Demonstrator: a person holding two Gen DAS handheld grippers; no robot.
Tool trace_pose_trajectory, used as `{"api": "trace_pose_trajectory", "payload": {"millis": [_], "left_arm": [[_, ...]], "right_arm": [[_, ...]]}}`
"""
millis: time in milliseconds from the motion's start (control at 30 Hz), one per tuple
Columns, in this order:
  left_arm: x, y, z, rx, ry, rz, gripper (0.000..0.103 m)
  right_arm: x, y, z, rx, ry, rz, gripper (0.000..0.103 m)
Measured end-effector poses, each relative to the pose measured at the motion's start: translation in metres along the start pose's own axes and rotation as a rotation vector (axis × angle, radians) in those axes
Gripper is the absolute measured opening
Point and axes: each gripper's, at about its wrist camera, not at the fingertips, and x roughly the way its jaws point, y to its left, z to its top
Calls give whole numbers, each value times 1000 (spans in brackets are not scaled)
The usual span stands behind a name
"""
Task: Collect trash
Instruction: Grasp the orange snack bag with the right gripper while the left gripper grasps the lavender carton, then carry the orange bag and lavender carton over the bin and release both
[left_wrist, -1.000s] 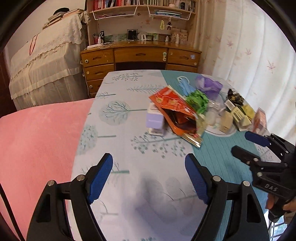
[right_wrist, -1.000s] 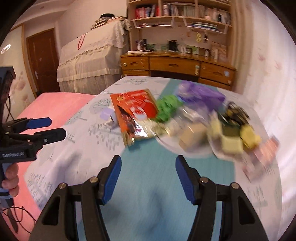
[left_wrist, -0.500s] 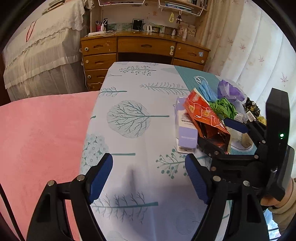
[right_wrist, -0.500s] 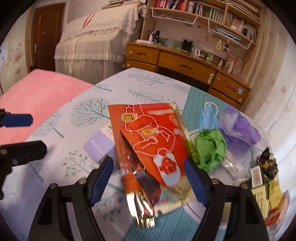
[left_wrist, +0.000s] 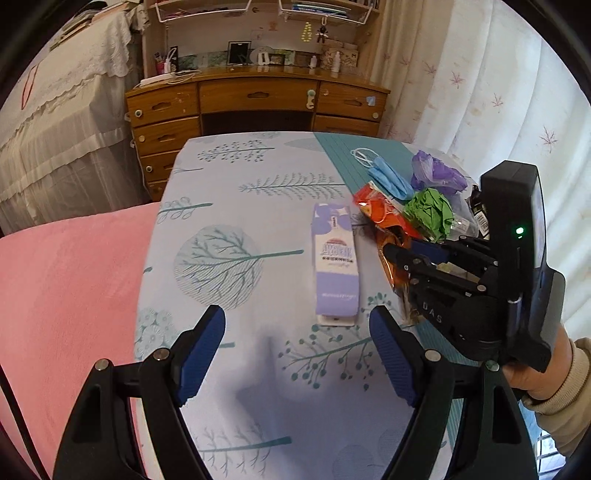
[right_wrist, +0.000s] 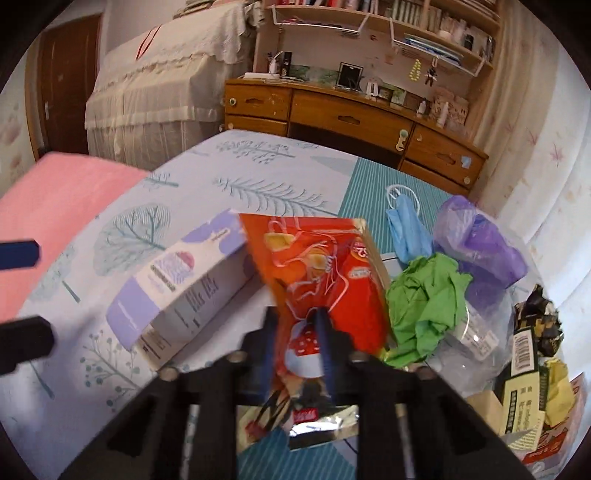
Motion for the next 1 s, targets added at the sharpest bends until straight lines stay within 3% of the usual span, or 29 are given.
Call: {"api": "trace_pose_trajectory", "payload": {"millis": [233,400,433,533,567,733,1000], "left_arm": [[36,-20,27,-6,60,-52,79],[73,-28,39,-42,112,-34,78],[79,-29,40,-55,119,-27,73],[93,-28,42,-80,146,-20,37],[96,-27,42,-90,152,-23,32],[82,-33,39,-89,102,19,31],[16,-60,20,-12,46,40,31]], "right_arm": [[-21,-41,2,179,-40,168,9],[-34,-65,0,269,-52,267,7],[-37,-69,-2,282,-54,285,7],[-43,-74,-5,291,-57,309,6],[-45,-75,-6,290,-59,313,6],[-56,-80,-14,311,-59,347,4],[-100,-83,-26,323,-82,375,1]]}}
